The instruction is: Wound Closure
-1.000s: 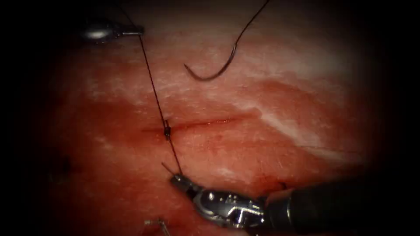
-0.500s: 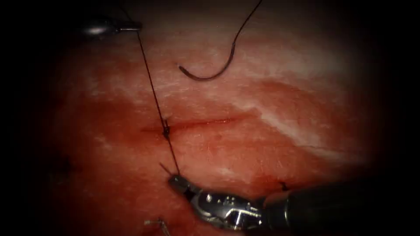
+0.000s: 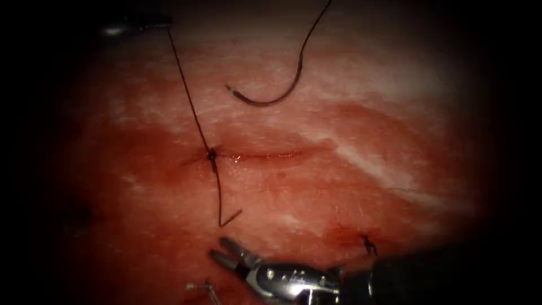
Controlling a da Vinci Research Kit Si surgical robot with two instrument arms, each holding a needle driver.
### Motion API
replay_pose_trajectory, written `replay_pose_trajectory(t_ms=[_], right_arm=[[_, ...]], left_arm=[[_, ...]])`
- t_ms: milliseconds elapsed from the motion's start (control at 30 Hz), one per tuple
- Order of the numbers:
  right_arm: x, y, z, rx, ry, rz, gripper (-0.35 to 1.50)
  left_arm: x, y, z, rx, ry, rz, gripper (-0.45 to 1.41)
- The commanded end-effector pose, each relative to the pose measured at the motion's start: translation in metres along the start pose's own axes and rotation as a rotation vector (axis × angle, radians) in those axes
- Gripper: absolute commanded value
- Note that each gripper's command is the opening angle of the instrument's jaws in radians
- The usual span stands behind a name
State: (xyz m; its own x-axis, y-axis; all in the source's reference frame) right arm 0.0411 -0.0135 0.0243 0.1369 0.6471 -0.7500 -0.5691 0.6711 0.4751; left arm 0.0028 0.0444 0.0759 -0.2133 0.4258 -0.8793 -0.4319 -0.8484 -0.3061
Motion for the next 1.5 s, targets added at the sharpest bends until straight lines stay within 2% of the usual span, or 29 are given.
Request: replay_pose_trajectory(t_ms=[33,167,200,400,500,600,700,733,833,900,1067,1200,1267,1500], right_arm=[[-0.0003,0.0007,0.0002,-0.005,0.006,-0.04,1.16],[0.0008,0.0014,-0.0001,0.019,0.01,-0.143,1.34],[0.0016,0.0017,-0.0004,0.041,0.02,-0.148,1.38],[0.0049,0.0026,-0.0012,0.07,0.048,-0.121,1.41],[0.007,0.0039,-0.0018,0.11,0.049,-0.105,1.36],[0.0087,0.0055,-0.0022,0.128,0.006,-0.11,1.34],[0.0097,0.0073,-0.0022,0.159,-0.084,-0.172,1.31],[0.0097,0.0085,-0.0019,0.177,-0.116,-0.185,1.31],[0.0094,0.0104,-0.0006,0.19,-0.162,-0.191,1.28],[0.0096,0.0119,0.0015,0.206,-0.178,-0.185,1.28],[0.0104,0.0109,0.0061,0.279,-0.153,-0.166,1.21],[0.0098,0.0104,0.0097,0.325,-0.139,-0.172,1.21],[0.0085,0.0103,0.0114,0.339,-0.133,-0.172,1.21],[0.0056,0.0103,0.014,0.323,-0.144,-0.153,1.28]], left_arm=[[0.0002,0.0007,0.0005,-0.017,0.002,-0.003,-0.45],[0.0032,0.0025,-0.0002,-0.044,0.012,-0.014,-0.45],[0.0048,0.0036,-0.0006,-0.056,0.019,-0.01,-0.45],[0.0092,0.0072,-0.0019,-0.089,0.065,-0.021,-0.45],[0.0115,0.0088,-0.0027,-0.109,0.096,-0.026,-0.45],[0.0139,0.0102,-0.0036,-0.125,0.12,-0.038,-0.45],[0.0163,0.0113,-0.0043,-0.133,0.145,-0.057,-0.45],[0.0183,0.0121,-0.0048,-0.145,0.173,-0.066,-0.45],[0.0213,0.0134,-0.0054,-0.161,0.208,-0.075,-0.45],[0.0249,0.0153,-0.0059,-0.193,0.241,-0.084,-0.45],[0.0289,0.0186,-0.0064,-0.229,0.28,-0.071,-0.45],[0.03,0.0199,-0.0066,-0.244,0.296,-0.061,-0.45],[0.0302,0.0202,-0.0067,-0.248,0.302,-0.057,-0.45],[0.0309,0.0212,-0.0068,-0.248,0.304,-0.05,-0.45]])
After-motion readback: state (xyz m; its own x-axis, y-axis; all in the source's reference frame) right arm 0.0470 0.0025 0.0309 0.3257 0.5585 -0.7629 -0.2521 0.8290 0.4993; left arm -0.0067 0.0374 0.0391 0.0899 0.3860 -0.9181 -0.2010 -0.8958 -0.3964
